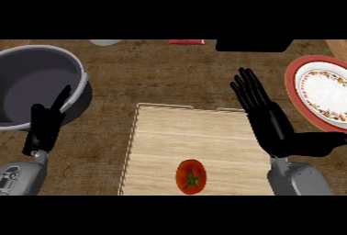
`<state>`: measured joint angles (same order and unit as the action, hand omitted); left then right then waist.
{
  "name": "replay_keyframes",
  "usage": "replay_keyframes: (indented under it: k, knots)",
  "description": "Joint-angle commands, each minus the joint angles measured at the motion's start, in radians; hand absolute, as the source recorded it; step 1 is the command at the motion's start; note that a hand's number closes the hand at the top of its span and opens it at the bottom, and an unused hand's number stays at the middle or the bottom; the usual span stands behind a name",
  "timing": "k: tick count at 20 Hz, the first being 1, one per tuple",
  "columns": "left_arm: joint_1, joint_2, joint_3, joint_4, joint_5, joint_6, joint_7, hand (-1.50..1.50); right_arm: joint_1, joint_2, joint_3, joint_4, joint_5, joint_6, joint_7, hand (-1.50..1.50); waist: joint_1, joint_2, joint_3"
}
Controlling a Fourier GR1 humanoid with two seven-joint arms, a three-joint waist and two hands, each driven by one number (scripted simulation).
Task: Pick the tomato from the tray and place it in the plate
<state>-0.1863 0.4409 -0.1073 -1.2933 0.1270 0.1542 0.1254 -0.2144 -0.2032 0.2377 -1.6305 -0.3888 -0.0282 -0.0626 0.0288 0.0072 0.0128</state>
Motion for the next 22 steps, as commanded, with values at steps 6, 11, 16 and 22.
replay_keyframes:
  k: [6, 11, 16, 22]
  knots:
    - [-0.108, 0.009, -0.055, -0.232, 0.005, -0.107, -0.144, 0.00, 0.123, 0.052, 0.023, 0.249, -0.262, 0.043, 0.363, -1.50, -0.016, 0.007, -0.010]
    - [-0.099, -0.015, -0.091, -0.248, 0.033, -0.143, -0.123, 0.00, -0.089, -0.260, 0.202, 0.216, 0.199, 0.063, 0.454, -1.50, 0.004, -0.017, -0.021]
    - [-0.074, -0.022, -0.103, -0.273, 0.035, -0.147, -0.145, 0.00, -0.224, -0.248, 0.302, 0.140, 0.349, 0.016, 0.650, -1.50, -0.013, -0.018, -0.018]
    - [-0.044, -0.029, -0.107, -0.285, 0.015, -0.129, -0.160, 0.00, -0.395, -0.172, 0.335, 0.080, 0.338, 0.066, 1.020, -1.50, -0.026, -0.014, -0.016]
